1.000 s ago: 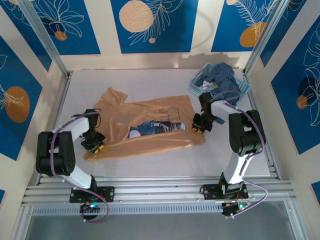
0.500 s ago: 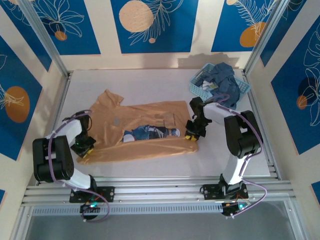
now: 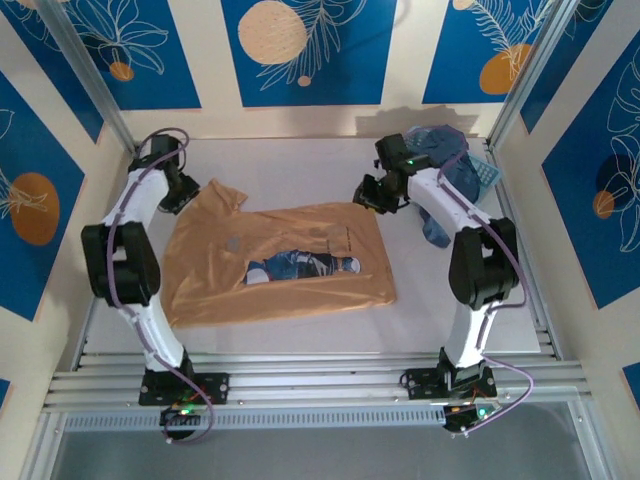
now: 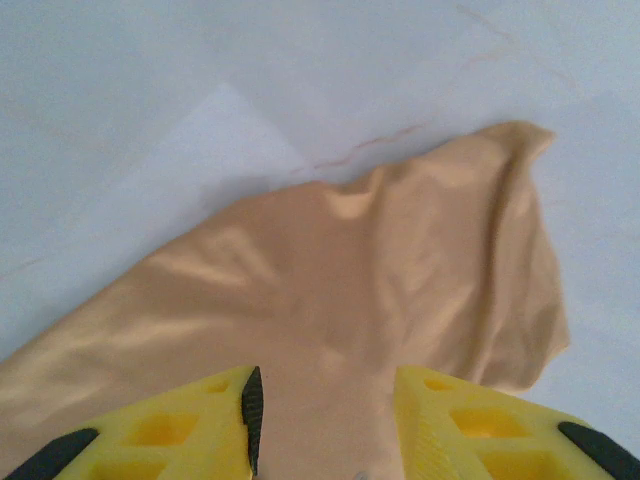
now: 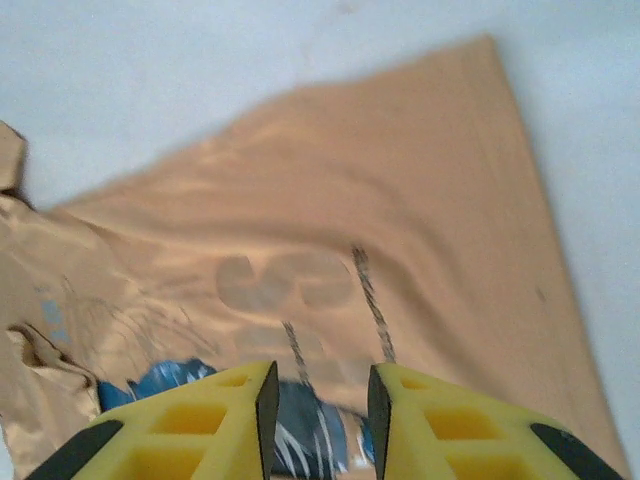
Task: Fold and stack the t-shirts
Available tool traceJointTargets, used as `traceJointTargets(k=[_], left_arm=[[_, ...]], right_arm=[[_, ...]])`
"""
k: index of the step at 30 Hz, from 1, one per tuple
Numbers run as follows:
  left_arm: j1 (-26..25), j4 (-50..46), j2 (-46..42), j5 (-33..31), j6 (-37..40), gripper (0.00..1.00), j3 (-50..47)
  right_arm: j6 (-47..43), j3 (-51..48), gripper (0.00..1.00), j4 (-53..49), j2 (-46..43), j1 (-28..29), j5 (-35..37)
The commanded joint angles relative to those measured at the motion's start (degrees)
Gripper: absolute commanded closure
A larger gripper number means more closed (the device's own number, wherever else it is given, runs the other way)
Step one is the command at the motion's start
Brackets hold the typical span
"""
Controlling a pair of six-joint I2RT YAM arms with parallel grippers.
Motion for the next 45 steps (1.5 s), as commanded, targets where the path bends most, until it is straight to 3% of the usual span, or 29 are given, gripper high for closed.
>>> traceJointTargets(k=[1, 12, 21, 27, 31, 37, 45], left_arm=[[-0.4, 4.2, 8.9, 3.2, 3.1, 0.61, 10.1], [-0.8, -0.6, 33.9, 4.5, 7.5, 0.56, 42.0], [-2.5, -0.6, 38.9, 5.8, 10.2, 0.52, 44.2], [-4.0, -5.6, 39.4, 2.6, 11.4, 0.54, 43.9], [-4.3, -6.4, 39.5, 2.1, 11.6, 0.64, 43.4], [-4.3, -7.3, 37.4, -0.3, 11.5, 1.00, 43.6], [-4.3, -9.0, 33.7, 0.0, 11.4, 1.00, 43.5]], right_arm=[[-2.0, 6.4, 0.65, 1.4, 6.1, -0.5, -3.6], [-0.6, 14.6, 0.64, -0.6, 13.1, -2.1, -4.7], [-0.5, 14.8, 0.63, -1.0, 13.5, -2.9, -4.0], [-0.6, 15.0, 0.63, -1.5, 14.3, -3.1, -2.8], [-0.8, 16.3, 0.62, -3.1, 15.5, -3.1, 0.0], [0.2, 19.6, 0.58, -7.9, 19.0, -2.0, 11.1], [0.0, 26.1, 0.59, -9.5, 24.9, -3.7, 19.5]])
